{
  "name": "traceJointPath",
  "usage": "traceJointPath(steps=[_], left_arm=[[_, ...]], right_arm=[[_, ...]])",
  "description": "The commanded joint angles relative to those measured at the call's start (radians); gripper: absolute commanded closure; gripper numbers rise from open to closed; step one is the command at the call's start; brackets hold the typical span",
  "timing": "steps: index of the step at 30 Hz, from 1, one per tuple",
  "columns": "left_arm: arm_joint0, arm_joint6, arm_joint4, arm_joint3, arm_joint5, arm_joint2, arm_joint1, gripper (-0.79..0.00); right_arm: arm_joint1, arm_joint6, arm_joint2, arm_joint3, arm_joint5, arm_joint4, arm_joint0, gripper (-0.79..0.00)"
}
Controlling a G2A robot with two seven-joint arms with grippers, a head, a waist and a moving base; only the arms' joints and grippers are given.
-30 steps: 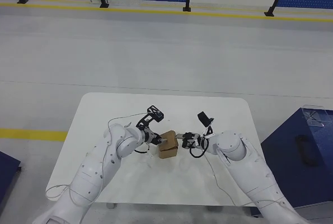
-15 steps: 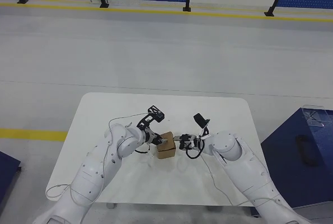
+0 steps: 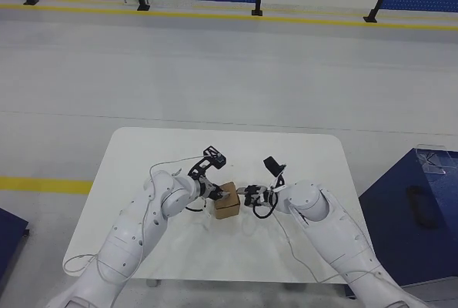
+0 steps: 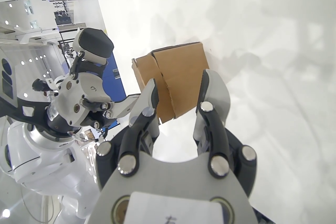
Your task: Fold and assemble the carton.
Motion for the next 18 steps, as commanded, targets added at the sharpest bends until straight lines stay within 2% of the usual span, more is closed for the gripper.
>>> traceJointPath(steps=[1,9,18], left_arm=[[0.000,-0.002,0.000,-0.001,-0.001,0.000,0.000,-0.785],[0.002,-0.007,0.001,0.001,-0.006,-0.002,0.000,-0.785],[0.001,-0.003,0.000,0.006,-0.010,-0.006,-0.001,-0.785]], right_arm=[[-0.002,-0.002,-0.005,0.007,0.002,-0.005,0.003,-0.311],[-0.012,-0.011,-0.016,0.029,-0.002,0.005,0.017,-0.311],[-0.008,0.011,0.004,-0.017,-0.008,0.017,-0.005,-0.311]])
